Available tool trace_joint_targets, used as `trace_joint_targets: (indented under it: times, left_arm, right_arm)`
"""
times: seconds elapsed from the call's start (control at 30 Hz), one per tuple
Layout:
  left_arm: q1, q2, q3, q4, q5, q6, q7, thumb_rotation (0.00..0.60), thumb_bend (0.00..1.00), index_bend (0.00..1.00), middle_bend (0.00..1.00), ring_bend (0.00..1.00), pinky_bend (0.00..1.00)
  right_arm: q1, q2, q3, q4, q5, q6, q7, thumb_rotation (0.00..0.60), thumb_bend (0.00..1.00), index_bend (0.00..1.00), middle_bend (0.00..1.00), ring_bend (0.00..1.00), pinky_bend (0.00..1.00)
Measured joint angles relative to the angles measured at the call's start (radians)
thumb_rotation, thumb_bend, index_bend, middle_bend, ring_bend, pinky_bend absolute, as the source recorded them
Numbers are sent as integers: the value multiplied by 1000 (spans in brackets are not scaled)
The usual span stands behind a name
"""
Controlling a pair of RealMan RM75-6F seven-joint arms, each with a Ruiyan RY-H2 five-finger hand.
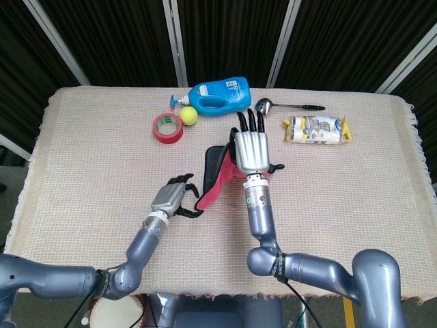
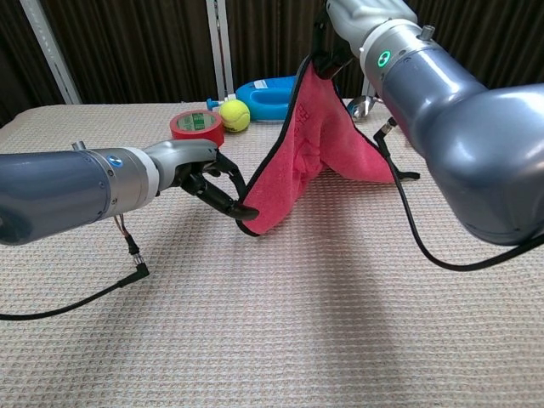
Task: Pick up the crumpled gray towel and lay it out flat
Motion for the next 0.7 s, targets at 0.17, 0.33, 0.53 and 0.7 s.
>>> trace_joint_targets:
  times: [0.17,0.33,0.53,0.7]
  left_arm:
    - [-9,-20,2,16,5,9,-2,600,258,474,33,0,19]
    - [-11,-30,3,38,23,18,-8,600,339,524,36,0,19]
    - [-8,-35,8,60,30,17,-15,600,356,562,37,0,19]
    - [-7,-33,12,72,43,15,-15,600,398,577,39,0,19]
  right_arm:
    - [-3,5,-6,-4,-1,2,0,600,559,599,173,8,36]
    - [-8,12,-11,-15,-4,6,3,600,559,600,174,8,36]
    - [-14,19,-15,-27,-4,13,4,600,559,599,174,8,36]
    - [-20,25,-21,-35,-4,17,4,600,560,599,174,8,36]
